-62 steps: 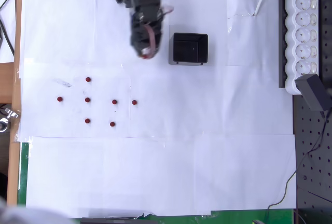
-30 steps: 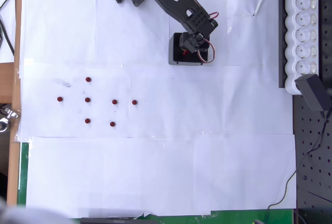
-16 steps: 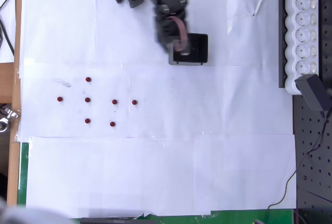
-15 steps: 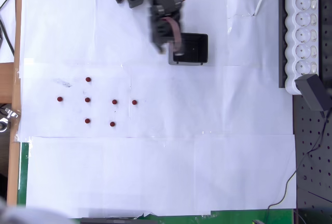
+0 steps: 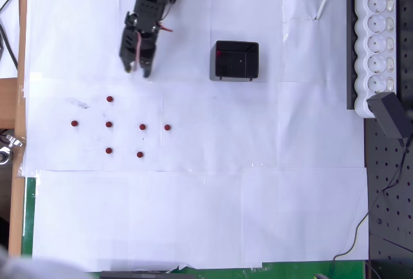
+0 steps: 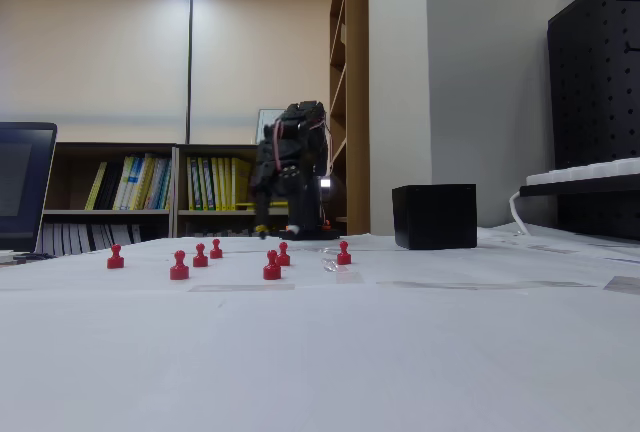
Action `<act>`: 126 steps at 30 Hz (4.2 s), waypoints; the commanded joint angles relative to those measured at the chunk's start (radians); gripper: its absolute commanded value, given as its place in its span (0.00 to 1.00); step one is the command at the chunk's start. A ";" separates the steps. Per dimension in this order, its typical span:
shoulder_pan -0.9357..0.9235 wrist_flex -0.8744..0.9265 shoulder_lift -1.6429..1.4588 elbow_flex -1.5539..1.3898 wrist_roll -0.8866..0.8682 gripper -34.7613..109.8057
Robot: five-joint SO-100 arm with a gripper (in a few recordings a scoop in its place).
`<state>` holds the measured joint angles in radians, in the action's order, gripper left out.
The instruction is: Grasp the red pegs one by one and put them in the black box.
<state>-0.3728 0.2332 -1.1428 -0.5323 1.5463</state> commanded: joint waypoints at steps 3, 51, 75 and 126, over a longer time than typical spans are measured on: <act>-0.043 -0.202 -0.147 -0.041 0.009 0.36; -0.069 -0.566 -0.551 -0.215 0.025 0.33; -0.057 -0.419 -0.503 -0.183 -0.018 0.24; 1.187 1.123 -0.497 -1.192 0.899 0.28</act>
<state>0.8099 1.3790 -1.6383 -1.7119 2.4452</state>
